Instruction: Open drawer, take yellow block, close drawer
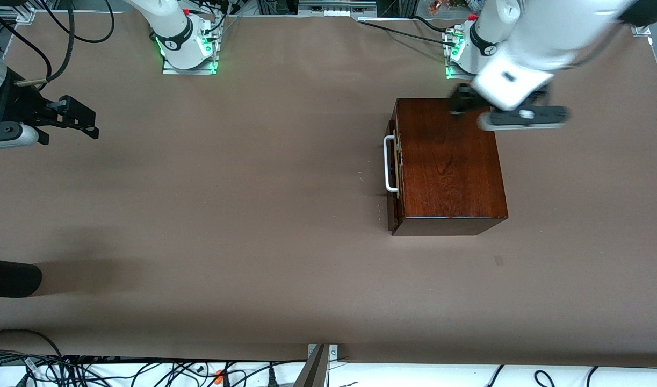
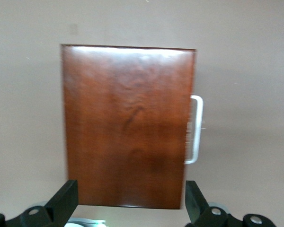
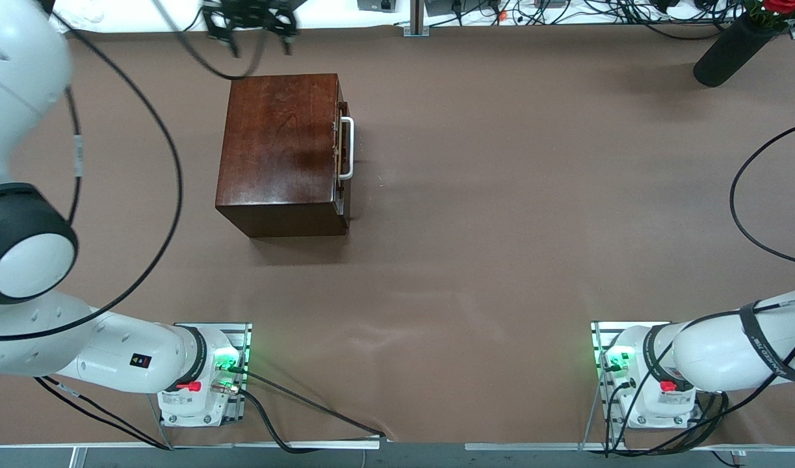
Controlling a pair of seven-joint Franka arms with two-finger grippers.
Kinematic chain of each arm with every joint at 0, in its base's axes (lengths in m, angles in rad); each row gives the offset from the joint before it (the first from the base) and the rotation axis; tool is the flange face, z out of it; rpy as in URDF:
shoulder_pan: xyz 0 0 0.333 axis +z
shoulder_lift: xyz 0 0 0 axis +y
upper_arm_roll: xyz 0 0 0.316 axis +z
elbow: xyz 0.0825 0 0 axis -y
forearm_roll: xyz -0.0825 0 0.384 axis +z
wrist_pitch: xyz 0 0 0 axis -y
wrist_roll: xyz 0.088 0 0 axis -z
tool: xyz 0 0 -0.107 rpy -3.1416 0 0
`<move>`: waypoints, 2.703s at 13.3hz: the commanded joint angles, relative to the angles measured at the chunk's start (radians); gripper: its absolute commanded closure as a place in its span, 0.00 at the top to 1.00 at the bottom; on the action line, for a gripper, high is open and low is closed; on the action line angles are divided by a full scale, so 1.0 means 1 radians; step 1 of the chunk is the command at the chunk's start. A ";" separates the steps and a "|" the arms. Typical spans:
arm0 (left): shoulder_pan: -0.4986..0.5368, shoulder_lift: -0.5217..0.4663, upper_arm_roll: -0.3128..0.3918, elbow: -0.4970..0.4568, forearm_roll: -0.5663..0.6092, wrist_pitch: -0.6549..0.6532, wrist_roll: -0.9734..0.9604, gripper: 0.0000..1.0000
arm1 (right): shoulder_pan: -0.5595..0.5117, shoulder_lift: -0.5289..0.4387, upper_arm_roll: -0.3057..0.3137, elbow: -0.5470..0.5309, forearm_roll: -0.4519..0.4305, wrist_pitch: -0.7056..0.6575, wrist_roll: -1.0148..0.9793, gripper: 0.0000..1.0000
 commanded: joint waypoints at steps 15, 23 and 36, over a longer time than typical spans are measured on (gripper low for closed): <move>-0.320 0.290 -0.045 -0.052 0.308 0.183 -0.295 1.00 | 0.004 -0.002 0.000 0.005 -0.013 -0.009 0.007 1.00; -0.319 0.405 -0.043 -0.115 0.397 0.299 -0.299 1.00 | 0.004 -0.002 0.000 0.005 -0.013 -0.009 0.007 1.00; -0.319 0.486 -0.043 -0.097 0.464 0.326 -0.324 1.00 | 0.004 -0.002 0.000 0.005 -0.013 -0.011 0.006 1.00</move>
